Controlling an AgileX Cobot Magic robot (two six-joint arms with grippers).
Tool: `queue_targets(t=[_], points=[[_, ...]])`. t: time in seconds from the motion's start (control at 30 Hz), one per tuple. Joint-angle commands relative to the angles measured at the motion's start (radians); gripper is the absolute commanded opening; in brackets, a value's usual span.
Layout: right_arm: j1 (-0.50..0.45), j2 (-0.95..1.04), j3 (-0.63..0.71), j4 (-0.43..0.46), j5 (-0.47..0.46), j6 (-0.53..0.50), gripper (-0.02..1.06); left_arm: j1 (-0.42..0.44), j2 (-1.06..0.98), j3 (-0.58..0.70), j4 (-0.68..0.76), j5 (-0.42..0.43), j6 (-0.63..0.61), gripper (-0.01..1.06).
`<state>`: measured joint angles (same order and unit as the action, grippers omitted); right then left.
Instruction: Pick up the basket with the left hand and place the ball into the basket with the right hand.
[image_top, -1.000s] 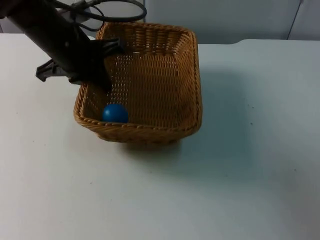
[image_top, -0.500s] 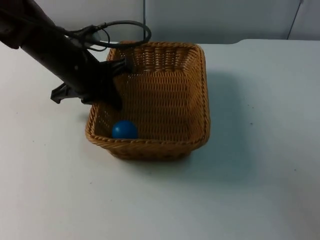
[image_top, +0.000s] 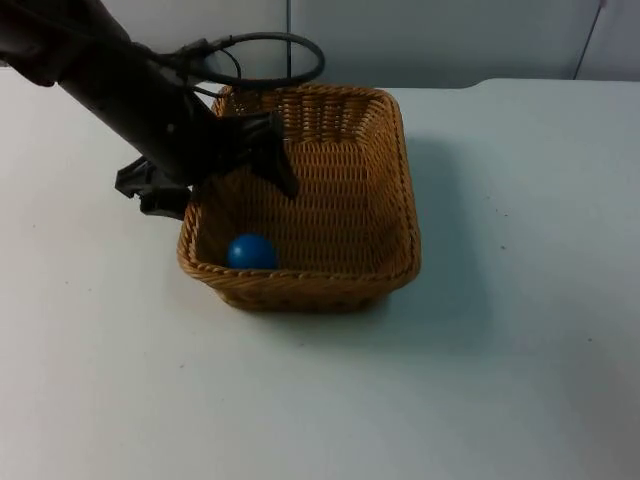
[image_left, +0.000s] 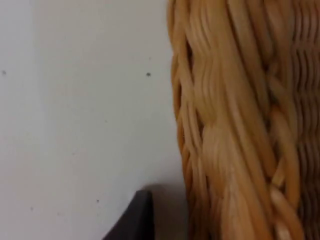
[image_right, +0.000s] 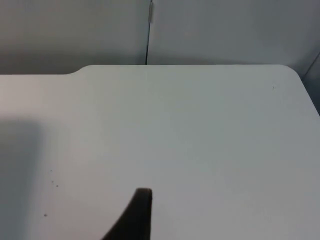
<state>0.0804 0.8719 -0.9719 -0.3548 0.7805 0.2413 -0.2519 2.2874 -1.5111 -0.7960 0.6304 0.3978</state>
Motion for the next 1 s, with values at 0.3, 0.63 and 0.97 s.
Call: queue_targets(t=[0.3, 0.63, 0.97], points=[[0.003, 0.004, 0.003, -0.013, -0.065, 0.017, 0.95, -0.070, -0.173, 0.000, 0.520, 0.060, -0.456, 1.05], [0.003, 0.004, 0.003, -0.002, -0.097, 0.021, 0.95, -0.082, -0.366, 0.000, 0.911, 0.190, -0.651, 1.05], [0.003, 0.004, 0.003, 0.018, -0.096, 0.021, 0.95, -0.080, -0.657, 0.000, 0.982, 0.213, -0.633, 1.05]])
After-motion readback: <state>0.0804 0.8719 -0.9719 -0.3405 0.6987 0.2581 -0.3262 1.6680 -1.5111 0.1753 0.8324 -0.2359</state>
